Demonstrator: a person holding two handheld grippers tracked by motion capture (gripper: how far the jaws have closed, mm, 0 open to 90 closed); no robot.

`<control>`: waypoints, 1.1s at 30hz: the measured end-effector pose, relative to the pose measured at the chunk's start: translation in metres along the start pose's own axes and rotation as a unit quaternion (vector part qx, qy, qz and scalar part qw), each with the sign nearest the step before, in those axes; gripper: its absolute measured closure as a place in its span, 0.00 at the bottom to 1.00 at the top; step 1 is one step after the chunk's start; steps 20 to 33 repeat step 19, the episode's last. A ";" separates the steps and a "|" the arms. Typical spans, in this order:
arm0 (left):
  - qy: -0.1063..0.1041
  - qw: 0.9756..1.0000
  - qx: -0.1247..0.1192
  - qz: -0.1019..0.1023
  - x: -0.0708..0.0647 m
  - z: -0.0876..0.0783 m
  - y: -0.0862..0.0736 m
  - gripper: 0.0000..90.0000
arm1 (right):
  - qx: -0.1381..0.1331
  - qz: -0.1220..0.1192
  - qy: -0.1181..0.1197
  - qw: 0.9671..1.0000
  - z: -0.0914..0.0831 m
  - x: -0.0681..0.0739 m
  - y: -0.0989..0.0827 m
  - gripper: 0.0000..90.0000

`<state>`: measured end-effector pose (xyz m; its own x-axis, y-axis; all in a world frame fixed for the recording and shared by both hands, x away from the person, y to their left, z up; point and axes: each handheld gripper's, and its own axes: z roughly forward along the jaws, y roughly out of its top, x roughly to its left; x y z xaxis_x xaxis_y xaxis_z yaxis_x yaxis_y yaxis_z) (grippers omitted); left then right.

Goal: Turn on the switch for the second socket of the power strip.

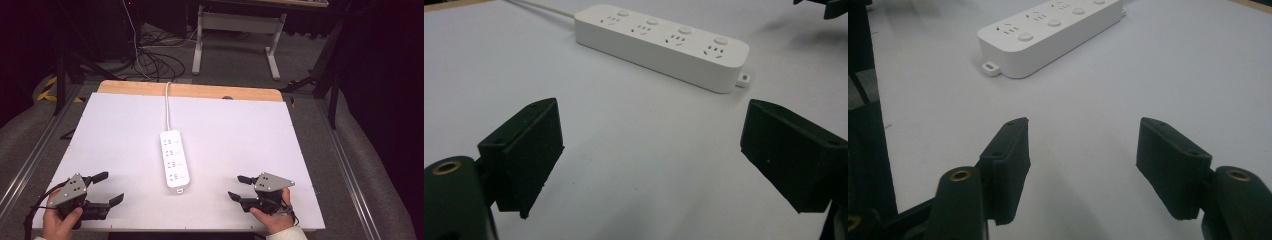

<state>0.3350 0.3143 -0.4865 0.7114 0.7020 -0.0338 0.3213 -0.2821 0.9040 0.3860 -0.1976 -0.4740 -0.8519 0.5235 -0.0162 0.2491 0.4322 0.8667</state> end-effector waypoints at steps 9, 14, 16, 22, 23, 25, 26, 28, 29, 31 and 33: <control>0.002 1.000 -0.001 -0.027 0.001 0.009 0.007 0.10 | 0.000 0.002 -0.006 1.000 -0.001 -0.002 0.000 0.43; 0.008 1.000 -0.011 -0.010 0.001 0.005 0.006 0.10 | -0.002 0.007 -0.012 1.000 -0.003 -0.004 -0.001 0.43; 0.015 1.000 -0.018 -0.006 0.003 0.007 0.006 0.10 | -0.001 0.007 -0.014 1.000 -0.003 -0.004 -0.001 0.43; 0.013 1.000 -0.019 -0.016 0.004 0.009 0.007 0.10 | -0.001 0.007 -0.015 1.000 -0.003 -0.005 -0.001 0.43; 0.013 1.000 -0.019 -0.016 0.004 0.009 0.007 0.10 | -0.001 0.007 -0.015 1.000 -0.003 -0.005 -0.001 0.43; 0.013 1.000 -0.019 -0.016 0.004 0.009 0.007 0.10 | -0.001 0.007 -0.015 1.000 -0.003 -0.005 -0.001 0.43; 0.013 1.000 -0.019 -0.016 0.004 0.009 0.007 0.10 | -0.001 0.007 -0.015 1.000 -0.003 -0.005 -0.001 0.43; 0.013 1.000 -0.019 -0.016 0.004 0.009 0.007 0.10 | -0.001 0.007 -0.015 1.000 -0.003 -0.005 -0.001 0.43; 0.013 1.000 -0.019 -0.016 0.004 0.009 0.007 0.10 | -0.001 0.007 -0.015 1.000 -0.003 -0.005 -0.001 0.43; 0.013 1.000 -0.019 -0.016 0.004 0.009 0.007 0.10 | -0.001 0.007 -0.015 1.000 -0.003 -0.005 -0.001 0.43; 0.013 1.000 -0.019 -0.016 0.004 0.009 0.007 0.10 | -0.001 0.007 -0.015 1.000 -0.003 -0.005 -0.001 0.43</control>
